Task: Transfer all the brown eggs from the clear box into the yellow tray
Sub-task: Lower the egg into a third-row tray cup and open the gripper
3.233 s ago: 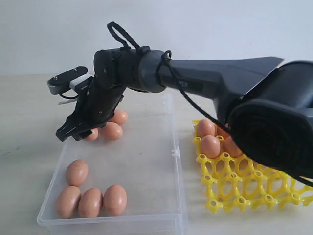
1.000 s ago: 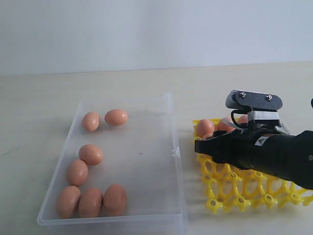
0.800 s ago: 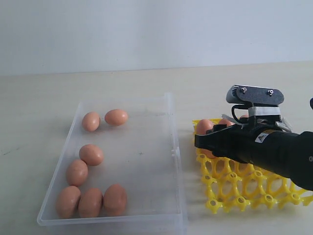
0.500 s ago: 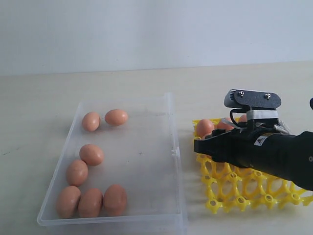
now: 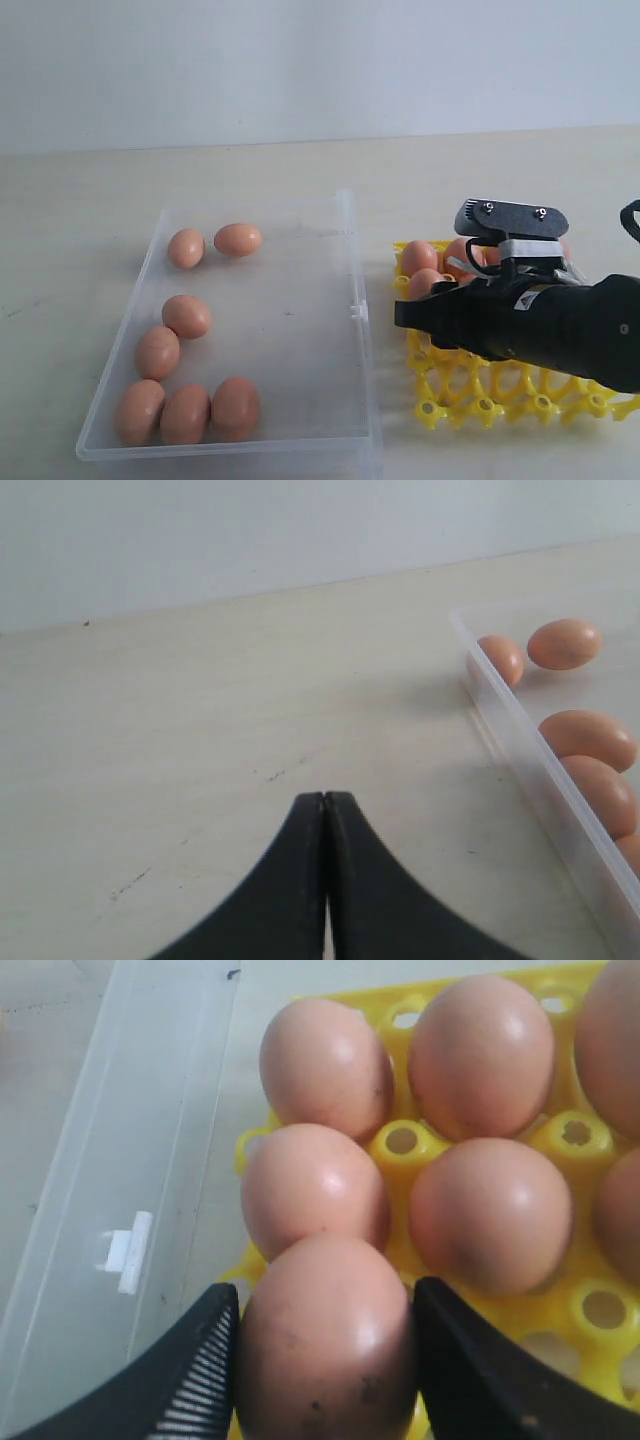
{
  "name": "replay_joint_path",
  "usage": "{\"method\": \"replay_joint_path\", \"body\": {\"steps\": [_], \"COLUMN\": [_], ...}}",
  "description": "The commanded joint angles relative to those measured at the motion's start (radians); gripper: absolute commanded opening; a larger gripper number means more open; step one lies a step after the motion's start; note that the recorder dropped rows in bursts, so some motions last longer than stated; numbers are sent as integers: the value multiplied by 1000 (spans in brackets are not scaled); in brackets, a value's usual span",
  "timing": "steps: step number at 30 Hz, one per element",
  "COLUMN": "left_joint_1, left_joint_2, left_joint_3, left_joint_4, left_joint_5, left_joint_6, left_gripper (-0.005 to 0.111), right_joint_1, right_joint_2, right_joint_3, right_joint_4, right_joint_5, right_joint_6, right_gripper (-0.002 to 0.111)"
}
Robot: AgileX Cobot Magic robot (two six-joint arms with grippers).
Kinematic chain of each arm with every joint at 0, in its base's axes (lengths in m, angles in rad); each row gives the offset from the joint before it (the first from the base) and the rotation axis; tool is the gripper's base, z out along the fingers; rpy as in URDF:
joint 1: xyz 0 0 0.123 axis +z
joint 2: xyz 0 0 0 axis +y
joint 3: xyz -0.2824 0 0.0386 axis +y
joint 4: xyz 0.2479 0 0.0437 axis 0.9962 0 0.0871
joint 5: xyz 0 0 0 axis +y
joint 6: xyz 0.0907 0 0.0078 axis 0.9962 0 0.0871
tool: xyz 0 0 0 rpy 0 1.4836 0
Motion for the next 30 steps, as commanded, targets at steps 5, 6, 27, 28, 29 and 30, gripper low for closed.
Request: {"method": "replay_joint_path", "body": {"steps": [5,6,27,28,29,30], "left_joint_1": [-3,-3,-3,-3,-3,-3], "left_joint_2": [1,1,1,1,1,1], "left_joint_3": [-4,-4,-4,-4,-4,-4], "left_joint_4": [-1,-1,-1,-1,-1,-1], "left_joint_5": [-14,-14,-14,-14,-14,-14], "left_joint_6": [-4,-4,-4,-4,-4,-4], "left_gripper": [0,0,0,0,0,0], "right_joint_1": [-1,-1,35,35,35,35], "right_joint_2": [9,9,9,9,9,9], "right_joint_3": [2,2,2,2,2,2], "right_joint_4": [-12,-12,-20,-20,-20,-20], "right_joint_5": [-7,-7,-28,-29,-30,-32], "right_joint_6": [9,9,52,48,38,24], "right_gripper": [0,0,0,1,2,6]}}
